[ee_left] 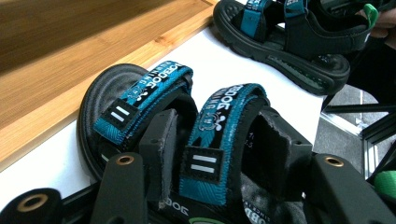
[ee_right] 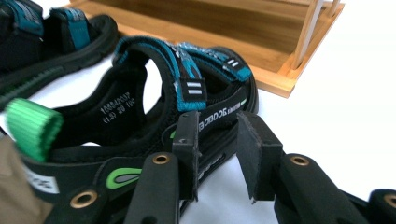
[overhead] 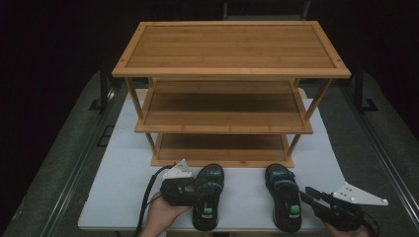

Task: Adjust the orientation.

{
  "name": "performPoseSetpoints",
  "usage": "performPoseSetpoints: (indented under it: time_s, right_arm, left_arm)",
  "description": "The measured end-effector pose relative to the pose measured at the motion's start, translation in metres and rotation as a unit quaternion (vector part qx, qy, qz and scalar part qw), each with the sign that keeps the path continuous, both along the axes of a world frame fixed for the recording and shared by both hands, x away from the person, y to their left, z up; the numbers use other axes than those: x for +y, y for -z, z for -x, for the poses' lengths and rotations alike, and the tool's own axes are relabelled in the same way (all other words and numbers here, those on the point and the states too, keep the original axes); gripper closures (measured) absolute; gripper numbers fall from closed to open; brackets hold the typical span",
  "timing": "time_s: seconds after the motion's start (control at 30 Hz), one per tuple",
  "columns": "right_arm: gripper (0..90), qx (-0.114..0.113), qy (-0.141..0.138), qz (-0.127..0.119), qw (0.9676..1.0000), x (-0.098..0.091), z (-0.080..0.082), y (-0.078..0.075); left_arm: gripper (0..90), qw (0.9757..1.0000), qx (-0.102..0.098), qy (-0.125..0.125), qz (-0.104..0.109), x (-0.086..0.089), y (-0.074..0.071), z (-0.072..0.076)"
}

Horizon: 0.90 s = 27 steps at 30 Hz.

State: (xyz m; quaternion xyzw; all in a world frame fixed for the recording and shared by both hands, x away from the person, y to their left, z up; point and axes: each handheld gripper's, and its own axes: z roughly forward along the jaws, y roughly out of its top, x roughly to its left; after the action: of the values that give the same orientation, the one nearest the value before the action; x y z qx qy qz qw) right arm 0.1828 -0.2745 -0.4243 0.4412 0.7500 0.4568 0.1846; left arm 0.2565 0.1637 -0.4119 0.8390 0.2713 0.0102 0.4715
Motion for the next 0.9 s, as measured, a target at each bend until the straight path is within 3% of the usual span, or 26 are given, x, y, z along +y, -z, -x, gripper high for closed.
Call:
performPoseSetpoints:
  time_s: [0.23, 0.9]
  right_arm:
    - [68.0, -0.011, -0.004, -0.008, 0.9999, -0.003, 0.003, -0.004]
    - [64.8, 0.001, -0.029, -0.002, 0.9996, -0.007, 0.014, 0.004]
  left_arm:
    - [47.1, 1.0, -0.002, 0.001, 0.002, 0.004, -0.002, 0.002]
    - [41.5, 0.9998, -0.007, 0.0, 0.017, 0.023, -0.003, 0.015]
